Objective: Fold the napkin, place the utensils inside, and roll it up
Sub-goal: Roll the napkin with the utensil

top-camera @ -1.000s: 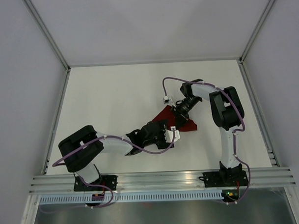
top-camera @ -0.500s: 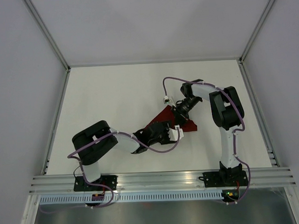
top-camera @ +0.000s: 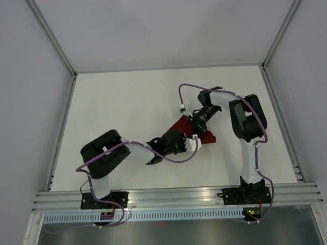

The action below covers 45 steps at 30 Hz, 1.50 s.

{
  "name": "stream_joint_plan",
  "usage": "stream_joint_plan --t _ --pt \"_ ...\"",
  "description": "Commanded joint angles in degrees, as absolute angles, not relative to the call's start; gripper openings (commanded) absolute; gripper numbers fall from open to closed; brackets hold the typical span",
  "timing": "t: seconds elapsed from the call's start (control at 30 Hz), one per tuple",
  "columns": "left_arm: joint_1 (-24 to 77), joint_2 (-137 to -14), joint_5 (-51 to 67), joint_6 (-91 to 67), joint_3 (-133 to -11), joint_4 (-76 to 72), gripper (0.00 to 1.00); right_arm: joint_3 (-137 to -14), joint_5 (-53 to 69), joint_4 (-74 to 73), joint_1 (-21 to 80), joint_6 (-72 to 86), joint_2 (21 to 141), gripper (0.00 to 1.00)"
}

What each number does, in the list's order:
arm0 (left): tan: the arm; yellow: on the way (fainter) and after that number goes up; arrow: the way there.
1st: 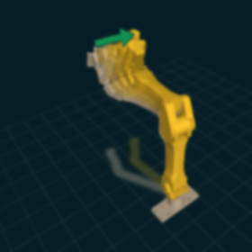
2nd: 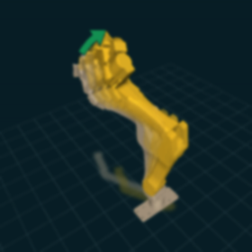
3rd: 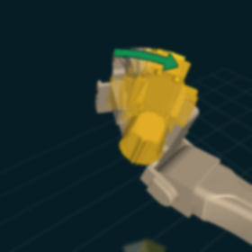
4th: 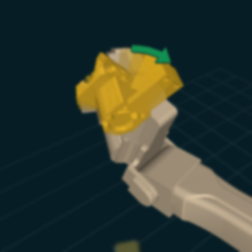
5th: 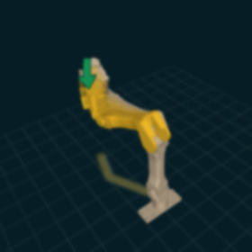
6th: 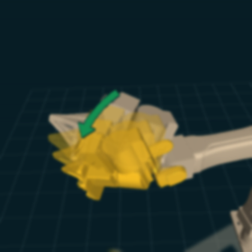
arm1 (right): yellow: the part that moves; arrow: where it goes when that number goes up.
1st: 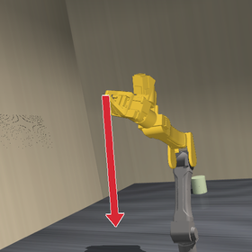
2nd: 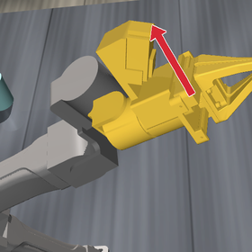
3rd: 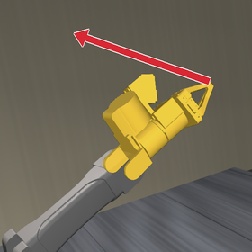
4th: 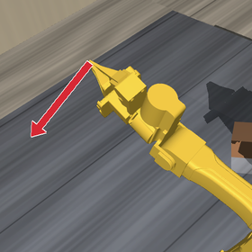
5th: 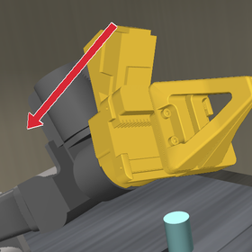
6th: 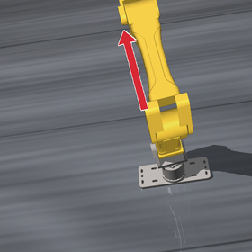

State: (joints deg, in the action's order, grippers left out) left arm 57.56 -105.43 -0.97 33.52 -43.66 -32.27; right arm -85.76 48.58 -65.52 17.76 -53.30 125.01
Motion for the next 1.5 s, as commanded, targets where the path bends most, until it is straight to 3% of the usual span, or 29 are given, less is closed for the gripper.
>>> stream_joint_plan --t 0.0,0.07,0.1,0.2,0.4,0.73,1.13,1.47 --pt "56.8 -107.5 1.4 31.7 -46.7 -29.2 0.15 -83.0 38.8 -59.6 18.5 -56.1 129.3 0.04" --pt "56.5 -107.5 1.7 30.2 -47.1 -28.4 0.05 -82.1 38.7 -58.4 18.5 -55.1 127.9 0.09" --pt "56.3 -107.2 2.2 29.8 -47.1 -28.0 0.02 -81.6 38.6 -57.6 18.5 -54.8 127.2 0.21" --pt "55.9 -106.8 5.0 27.5 -46.9 -27.1 0.02 -79.2 38.4 -54.1 18.5 -52.4 123.1 0.41" --pt "54.6 -105.5 11.5 21.5 -46.0 -25.3 0.02 -74.2 38.5 -44.8 17.8 -43.4 111.6 0.58" --pt "49.7 -106.5 23.8 13.0 -50.2 -12.9 0.02 -57.8 32.4 -22.1 12.8 -32.9 90.9 0.61" --pt "46.3 -112.5 37.0 9.4 -59.2 6.0 0.02 -42.0 35.7 -20.1 13.0 -42.0 69.2 0.65" --pt "44.6 -117.0 45.2 8.9 -65.2 16.8 0.06 -31.0 23.0 -11.8 28.6 -44.7 61.3 0.67"
